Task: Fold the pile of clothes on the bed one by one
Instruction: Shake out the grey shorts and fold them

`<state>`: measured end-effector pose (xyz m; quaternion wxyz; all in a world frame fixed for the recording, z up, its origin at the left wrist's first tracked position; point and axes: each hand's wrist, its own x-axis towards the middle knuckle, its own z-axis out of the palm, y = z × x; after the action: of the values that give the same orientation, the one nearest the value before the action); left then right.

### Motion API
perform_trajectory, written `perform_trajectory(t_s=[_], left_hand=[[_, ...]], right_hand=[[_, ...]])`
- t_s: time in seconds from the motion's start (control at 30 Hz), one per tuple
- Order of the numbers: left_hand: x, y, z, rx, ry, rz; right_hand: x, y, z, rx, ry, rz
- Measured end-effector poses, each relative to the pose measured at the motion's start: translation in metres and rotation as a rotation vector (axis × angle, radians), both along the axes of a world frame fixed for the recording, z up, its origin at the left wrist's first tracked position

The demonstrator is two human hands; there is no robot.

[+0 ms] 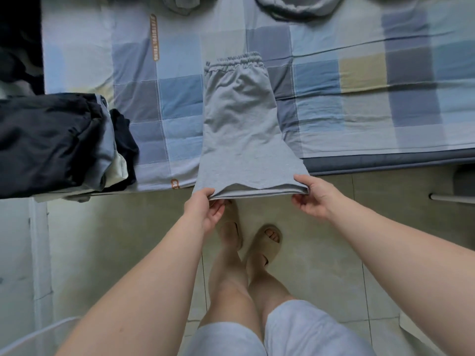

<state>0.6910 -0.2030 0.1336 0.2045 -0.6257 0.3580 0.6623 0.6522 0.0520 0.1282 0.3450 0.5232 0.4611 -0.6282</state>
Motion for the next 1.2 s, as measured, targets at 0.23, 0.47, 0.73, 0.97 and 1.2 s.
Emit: perform_trajectory(t_s=[0.23, 0.47, 0.73, 0.97, 1.2], left_hand=[[-0.103, -0.019, 0.005, 0.005, 0.081, 0.032], [-0.239, -0.052, -0.019, 0.008, 0.125, -0.005], [-0.370, -0.068, -0.074, 0.006, 0.158, -0.154], [-0.349, -0.082, -0.126, -0.490, 0.087, -0.614], [-0.301, -0.066, -0.147, -0.411, 0.112, -0.760]], right_hand=[[-0.106, -0.030, 0.020, 0.105, 0.092, -0.058], [-0.240, -0.064, -0.006, 0.167, 0.137, -0.118], [-0.364, -0.090, -0.066, 0.220, 0.163, -0.152], [-0.333, -0.079, -0.108, 0.497, 0.191, 0.340], [-0.299, -0.048, -0.139, 0.553, 0.170, 0.629]])
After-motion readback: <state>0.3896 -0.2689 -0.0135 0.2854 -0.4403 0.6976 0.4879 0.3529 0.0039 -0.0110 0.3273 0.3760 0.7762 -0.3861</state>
